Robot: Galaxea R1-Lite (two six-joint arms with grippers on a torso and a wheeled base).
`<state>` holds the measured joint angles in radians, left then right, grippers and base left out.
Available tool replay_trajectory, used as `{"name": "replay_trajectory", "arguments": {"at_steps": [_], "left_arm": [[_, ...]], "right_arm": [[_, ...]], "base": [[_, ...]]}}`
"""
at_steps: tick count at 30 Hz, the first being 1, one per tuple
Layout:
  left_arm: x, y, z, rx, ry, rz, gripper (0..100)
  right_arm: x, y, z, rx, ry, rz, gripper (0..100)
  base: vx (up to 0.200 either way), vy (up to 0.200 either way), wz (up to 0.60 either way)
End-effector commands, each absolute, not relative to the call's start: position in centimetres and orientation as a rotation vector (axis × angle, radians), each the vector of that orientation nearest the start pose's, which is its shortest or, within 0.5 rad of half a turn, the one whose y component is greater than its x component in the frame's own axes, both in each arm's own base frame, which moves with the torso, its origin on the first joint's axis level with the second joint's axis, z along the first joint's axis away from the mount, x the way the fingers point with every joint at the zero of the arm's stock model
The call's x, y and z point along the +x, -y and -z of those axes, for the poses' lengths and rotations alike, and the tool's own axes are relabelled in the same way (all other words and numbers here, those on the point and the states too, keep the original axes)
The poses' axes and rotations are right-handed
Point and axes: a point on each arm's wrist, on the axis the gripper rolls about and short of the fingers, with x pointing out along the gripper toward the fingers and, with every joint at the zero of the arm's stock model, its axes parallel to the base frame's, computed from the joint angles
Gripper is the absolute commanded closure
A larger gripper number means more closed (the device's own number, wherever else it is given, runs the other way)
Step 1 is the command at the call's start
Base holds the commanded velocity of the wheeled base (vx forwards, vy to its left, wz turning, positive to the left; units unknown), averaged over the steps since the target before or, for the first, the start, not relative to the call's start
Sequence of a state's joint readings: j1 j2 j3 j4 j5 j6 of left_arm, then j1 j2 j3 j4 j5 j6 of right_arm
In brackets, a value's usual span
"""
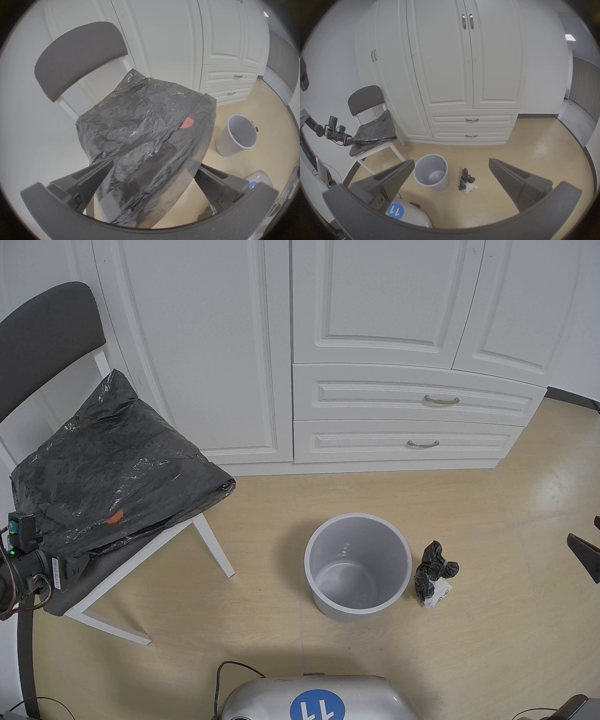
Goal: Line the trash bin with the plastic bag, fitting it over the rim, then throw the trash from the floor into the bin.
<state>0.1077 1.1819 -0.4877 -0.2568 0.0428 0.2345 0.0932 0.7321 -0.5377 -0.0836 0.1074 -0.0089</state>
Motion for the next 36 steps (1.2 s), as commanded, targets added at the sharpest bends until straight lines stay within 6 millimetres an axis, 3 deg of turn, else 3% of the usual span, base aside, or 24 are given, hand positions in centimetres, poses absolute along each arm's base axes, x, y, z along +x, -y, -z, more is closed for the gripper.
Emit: {"name": "replay_trajectory", "arguments": {"at_steps": [1, 13, 19, 36], "left_arm": [[16.7, -1.3, -17.8, 0.205, -0.468, -0.063, 0], [17.7, -1.3, -17.1, 0.188, -0.475, -0.073, 0], [16.4, -2.5, -15.9, 0.289, -0.519, -0.133, 0], [13.7, -5.5, -15.5, 0.367, -0.457, -0.337, 0]], "right_arm": [[6.4, -0.8, -22.9, -0.008, -0.11, -0.203, 0], [6.2, -0.8, -23.0, -0.008, -0.102, -0.201, 0], [6.0, -0.8, -23.1, -0.01, -0.093, -0.203, 0], [5.6, -0.8, -23.3, -0.009, -0.073, -0.204, 0]], "base": [[0.0, 0.0, 0.0], [0.0, 0.0, 0.0], [0.0, 0.0, 0.0], [0.0, 0.0, 0.0]]}}
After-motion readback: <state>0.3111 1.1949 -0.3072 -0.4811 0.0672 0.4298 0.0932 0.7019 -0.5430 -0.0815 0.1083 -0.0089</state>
